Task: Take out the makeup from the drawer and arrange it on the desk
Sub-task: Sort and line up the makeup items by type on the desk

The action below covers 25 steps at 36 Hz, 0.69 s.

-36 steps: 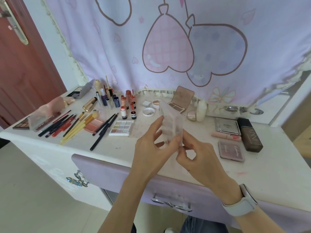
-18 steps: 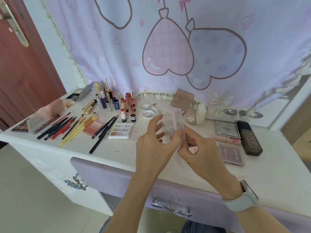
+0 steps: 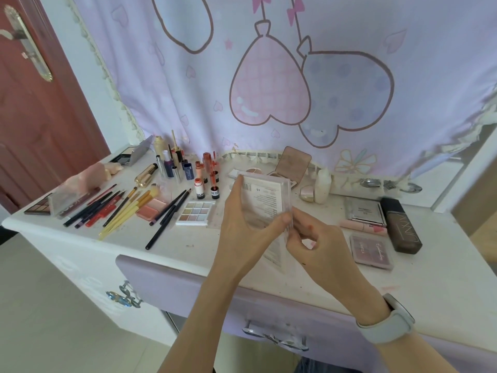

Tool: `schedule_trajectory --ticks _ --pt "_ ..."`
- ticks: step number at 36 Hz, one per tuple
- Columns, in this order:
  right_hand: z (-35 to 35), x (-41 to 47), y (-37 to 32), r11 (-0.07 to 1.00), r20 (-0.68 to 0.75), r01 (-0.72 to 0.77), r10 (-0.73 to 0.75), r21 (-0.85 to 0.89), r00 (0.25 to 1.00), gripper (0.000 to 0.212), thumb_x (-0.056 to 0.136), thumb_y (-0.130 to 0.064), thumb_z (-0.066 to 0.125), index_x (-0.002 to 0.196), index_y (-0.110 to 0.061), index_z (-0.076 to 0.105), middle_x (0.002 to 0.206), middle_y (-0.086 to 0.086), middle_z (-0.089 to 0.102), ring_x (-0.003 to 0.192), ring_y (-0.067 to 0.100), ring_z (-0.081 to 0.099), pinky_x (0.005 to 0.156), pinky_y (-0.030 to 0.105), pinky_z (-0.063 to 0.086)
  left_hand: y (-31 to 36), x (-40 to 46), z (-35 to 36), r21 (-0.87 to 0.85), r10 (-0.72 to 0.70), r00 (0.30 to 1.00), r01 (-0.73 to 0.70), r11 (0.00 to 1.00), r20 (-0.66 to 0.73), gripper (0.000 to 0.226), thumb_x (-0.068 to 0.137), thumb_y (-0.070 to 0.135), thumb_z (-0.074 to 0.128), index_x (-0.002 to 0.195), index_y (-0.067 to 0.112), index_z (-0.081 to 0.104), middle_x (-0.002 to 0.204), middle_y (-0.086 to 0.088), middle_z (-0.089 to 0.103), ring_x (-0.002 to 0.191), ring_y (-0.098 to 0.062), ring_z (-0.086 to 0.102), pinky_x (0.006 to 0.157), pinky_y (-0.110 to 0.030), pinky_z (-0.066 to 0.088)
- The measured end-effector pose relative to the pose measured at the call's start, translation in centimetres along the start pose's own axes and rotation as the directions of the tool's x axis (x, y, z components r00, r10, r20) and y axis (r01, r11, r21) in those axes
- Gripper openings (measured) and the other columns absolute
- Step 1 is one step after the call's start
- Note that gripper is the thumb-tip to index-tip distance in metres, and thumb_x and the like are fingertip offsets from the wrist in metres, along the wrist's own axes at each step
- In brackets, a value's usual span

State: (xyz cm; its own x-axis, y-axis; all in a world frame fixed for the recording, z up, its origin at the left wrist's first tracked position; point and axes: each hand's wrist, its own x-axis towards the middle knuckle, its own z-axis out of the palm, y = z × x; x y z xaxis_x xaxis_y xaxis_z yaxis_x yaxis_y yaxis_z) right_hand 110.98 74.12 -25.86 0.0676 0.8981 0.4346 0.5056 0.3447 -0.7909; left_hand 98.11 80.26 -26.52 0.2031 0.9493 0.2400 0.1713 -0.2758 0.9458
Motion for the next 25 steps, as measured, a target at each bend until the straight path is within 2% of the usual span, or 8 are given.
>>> schedule_trajectory --ticks 4,6,8,12,15,18,20,25 --pt "-0.1 -0.3 0.2 0.999 0.047 -0.016 0.014 0.039 0.999 0.036 0.087 -0.003 0.05 0.11 -0.029 0.061 0.101 -0.028 0.067 0.088 -0.004 0.065 0.076 0.006 0.044 0.1 0.0 0.1 -0.001 0.017 1.0 -0.017 1.0 0.01 0.109 0.055 0.064 0.07 0.145 0.043 0.012 0.148 0.016 0.029 0.136 -0.004 0.029 0.108 -0.042 0.037" --pt "-0.2 -0.5 0.4 0.998 0.064 -0.039 0.036 0.046 0.997 0.038 0.085 -0.004 0.049 0.115 -0.024 0.061 0.102 -0.026 0.067 0.09 -0.004 0.064 0.076 0.005 0.043 0.1 0.0 0.1 -0.007 0.03 1.0 -0.03 1.0 0.007 0.108 0.056 0.063 0.07 0.145 0.043 0.012 0.149 0.017 0.027 0.137 -0.005 0.028 0.108 -0.043 0.036" --pt "-0.4 -0.5 0.6 0.997 0.046 -0.072 0.07 0.041 0.996 0.049 0.085 -0.003 0.051 0.124 -0.032 0.056 0.103 -0.027 0.066 0.092 -0.005 0.064 0.079 0.007 0.046 0.0 0.1 0.1 -0.031 0.02 1.0 -0.019 0.999 0.007 0.105 0.056 0.062 0.068 0.145 0.044 0.014 0.148 0.02 0.028 0.136 -0.006 0.031 0.106 -0.041 0.039" --pt "-0.9 -0.2 1.2 0.986 -0.038 -0.148 0.151 0.078 0.988 0.051 0.086 0.001 0.048 0.122 -0.036 0.048 0.111 -0.017 0.065 0.091 0.001 0.066 0.08 0.027 0.055 0.1 0.1 -0.1 -0.133 -0.019 1.0 0.022 0.991 0.024 0.088 0.056 0.063 0.063 0.135 0.056 0.024 0.124 0.039 0.042 0.12 0.002 0.046 0.084 -0.019 0.049" --pt "-1.2 0.0 1.6 0.969 -0.075 -0.212 0.223 0.124 0.972 0.046 0.087 0.0 0.046 0.116 -0.036 0.049 0.098 -0.012 0.07 0.079 0.007 0.069 0.071 0.03 0.056 0.0 0.5 -0.3 -0.203 -0.084 0.991 0.105 0.974 0.109 0.076 0.064 0.063 0.056 0.136 0.046 0.037 0.133 0.019 0.05 0.118 -0.005 0.053 0.091 -0.032 0.05" --pt "-1.7 0.1 2.0 0.946 -0.135 -0.266 0.292 0.183 0.947 0.041 0.088 -0.003 0.046 0.118 -0.031 0.049 0.086 -0.009 0.071 0.069 0.009 0.068 0.06 0.022 0.055 0.3 1.1 -0.7 -0.282 -0.207 0.956 0.262 0.923 0.21 0.038 0.083 0.059 0.042 0.105 0.041 0.067 0.107 0.004 0.07 0.102 -0.019 0.065 0.088 -0.042 0.052" --pt "-2.3 0.3 2.4 0.934 -0.188 -0.305 0.338 0.186 0.922 0.04 0.088 -0.006 0.047 0.119 -0.031 0.047 0.08 -0.009 0.072 0.064 0.01 0.068 0.057 0.02 0.055 0.1 1.4 -0.8 -0.262 -0.283 0.939 0.328 0.908 0.195 0.041 0.094 0.053 0.034 0.091 0.035 0.071 0.096 0.0 0.073 0.096 -0.021 0.068 0.09 -0.046 0.051" --pt "-3.8 0.4 3.3 0.883 -0.234 -0.444 0.468 0.149 0.852 0.042 0.088 -0.01 0.05 0.129 -0.017 0.05 0.075 -0.006 0.072 0.062 0.018 0.069 0.072 0.043 0.057 -0.8 2.5 -1.0 -0.09 -0.297 0.954 0.299 0.95 0.034 0.033 0.096 0.039 0.042 0.112 0.019 0.061 0.101 -0.001 0.069 0.097 -0.02 0.065 0.089 -0.044 0.051"
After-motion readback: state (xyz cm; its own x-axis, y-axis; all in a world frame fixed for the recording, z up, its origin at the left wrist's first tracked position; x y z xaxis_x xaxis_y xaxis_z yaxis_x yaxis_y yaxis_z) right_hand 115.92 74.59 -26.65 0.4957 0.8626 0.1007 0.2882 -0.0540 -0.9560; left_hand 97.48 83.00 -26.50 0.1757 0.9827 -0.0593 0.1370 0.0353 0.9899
